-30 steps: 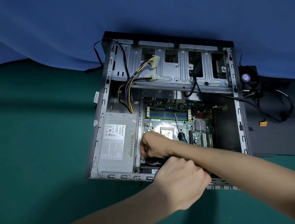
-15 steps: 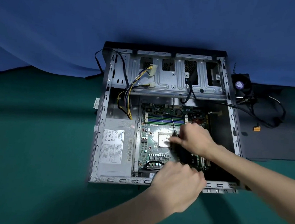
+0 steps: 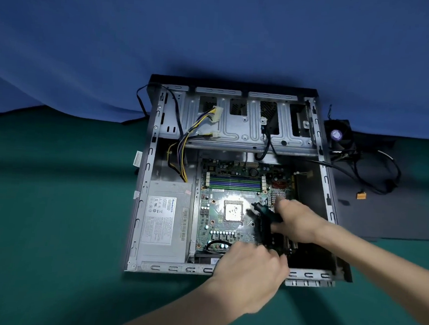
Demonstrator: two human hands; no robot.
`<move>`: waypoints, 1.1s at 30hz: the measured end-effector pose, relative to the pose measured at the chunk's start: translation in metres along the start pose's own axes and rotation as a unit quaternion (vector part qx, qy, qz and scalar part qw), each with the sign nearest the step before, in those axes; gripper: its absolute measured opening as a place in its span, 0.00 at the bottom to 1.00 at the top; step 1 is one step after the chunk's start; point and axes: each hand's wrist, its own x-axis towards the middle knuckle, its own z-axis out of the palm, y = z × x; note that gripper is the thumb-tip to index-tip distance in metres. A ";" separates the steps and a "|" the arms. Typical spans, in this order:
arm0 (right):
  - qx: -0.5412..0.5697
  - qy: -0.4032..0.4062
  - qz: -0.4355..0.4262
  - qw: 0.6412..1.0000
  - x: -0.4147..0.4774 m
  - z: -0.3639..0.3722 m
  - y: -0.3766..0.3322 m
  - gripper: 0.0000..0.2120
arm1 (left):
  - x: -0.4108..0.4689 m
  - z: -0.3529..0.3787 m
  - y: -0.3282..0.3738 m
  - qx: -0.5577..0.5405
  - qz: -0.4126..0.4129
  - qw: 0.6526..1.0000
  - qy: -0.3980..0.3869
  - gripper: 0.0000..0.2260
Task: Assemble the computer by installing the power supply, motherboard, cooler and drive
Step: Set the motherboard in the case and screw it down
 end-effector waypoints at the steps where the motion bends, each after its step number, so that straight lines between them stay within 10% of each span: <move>1: 0.035 0.019 -0.016 0.999 -0.004 -0.005 0.004 0.12 | 0.000 0.000 0.000 0.001 -0.001 1.000 0.001 0.09; 9: 0.384 0.121 -0.176 0.898 -0.029 -0.028 -0.012 0.04 | -0.001 -0.003 0.000 0.016 0.002 1.000 -0.005 0.05; 33: 0.251 0.088 -0.198 0.943 -0.021 0.011 -0.056 0.04 | -0.009 -0.005 -0.001 0.016 0.023 1.000 -0.004 0.06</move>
